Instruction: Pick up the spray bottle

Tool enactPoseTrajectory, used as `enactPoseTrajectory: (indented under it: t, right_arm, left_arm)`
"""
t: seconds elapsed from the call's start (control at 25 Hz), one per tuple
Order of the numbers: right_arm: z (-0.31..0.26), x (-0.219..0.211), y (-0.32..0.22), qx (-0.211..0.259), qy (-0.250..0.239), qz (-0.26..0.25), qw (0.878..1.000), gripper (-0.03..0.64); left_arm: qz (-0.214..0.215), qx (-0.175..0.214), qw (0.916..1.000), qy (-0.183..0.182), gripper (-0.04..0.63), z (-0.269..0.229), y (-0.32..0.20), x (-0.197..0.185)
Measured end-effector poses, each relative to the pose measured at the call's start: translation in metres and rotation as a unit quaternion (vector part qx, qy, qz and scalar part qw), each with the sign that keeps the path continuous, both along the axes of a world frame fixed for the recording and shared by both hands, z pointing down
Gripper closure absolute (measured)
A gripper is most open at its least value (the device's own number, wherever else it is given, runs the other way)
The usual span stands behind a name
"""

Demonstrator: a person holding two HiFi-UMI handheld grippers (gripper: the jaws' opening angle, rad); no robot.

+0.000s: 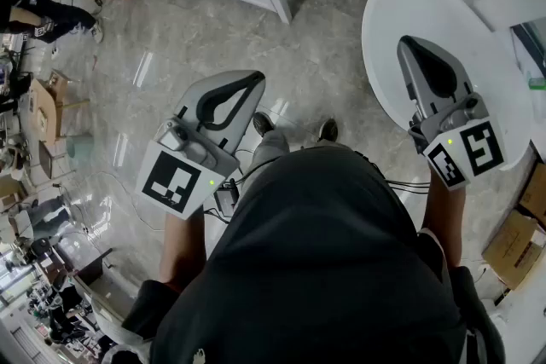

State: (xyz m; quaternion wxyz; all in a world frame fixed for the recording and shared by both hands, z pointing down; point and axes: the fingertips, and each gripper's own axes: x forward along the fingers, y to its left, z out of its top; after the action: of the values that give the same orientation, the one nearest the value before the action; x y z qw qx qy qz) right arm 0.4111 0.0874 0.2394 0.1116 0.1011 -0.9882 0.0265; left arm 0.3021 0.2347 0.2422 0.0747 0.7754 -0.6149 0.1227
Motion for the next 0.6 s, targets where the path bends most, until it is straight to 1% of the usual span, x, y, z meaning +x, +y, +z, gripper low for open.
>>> enactPoseTrajectory:
  t: [0.2, 0.36, 0.44, 0.6]
  right_arm:
    - [0.002, -0.025, 0.014, 0.005, 0.011, -0.019, 1.000, 0.607]
    - [-0.003, -0.056, 0.031, 0.013, 0.014, -0.018, 1.000, 0.607]
    - [-0.009, -0.073, 0.038, 0.014, 0.010, -0.011, 1.000, 0.607]
    - [-0.026, -0.108, 0.053, 0.011, -0.013, 0.004, 1.000, 0.606]
  left_arm:
    - [-0.017, 0.012, 0.9998, 0.002, 0.591, -0.002, 0.015, -0.023]
    - [-0.019, 0.016, 0.9996, 0.016, 0.591, 0.006, 0.033, -0.052]
    - [-0.016, 0.019, 0.9994, 0.023, 0.591, 0.006, 0.040, -0.069]
    - [-0.006, 0.027, 0.9992, 0.030, 0.591, 0.002, 0.049, -0.112]
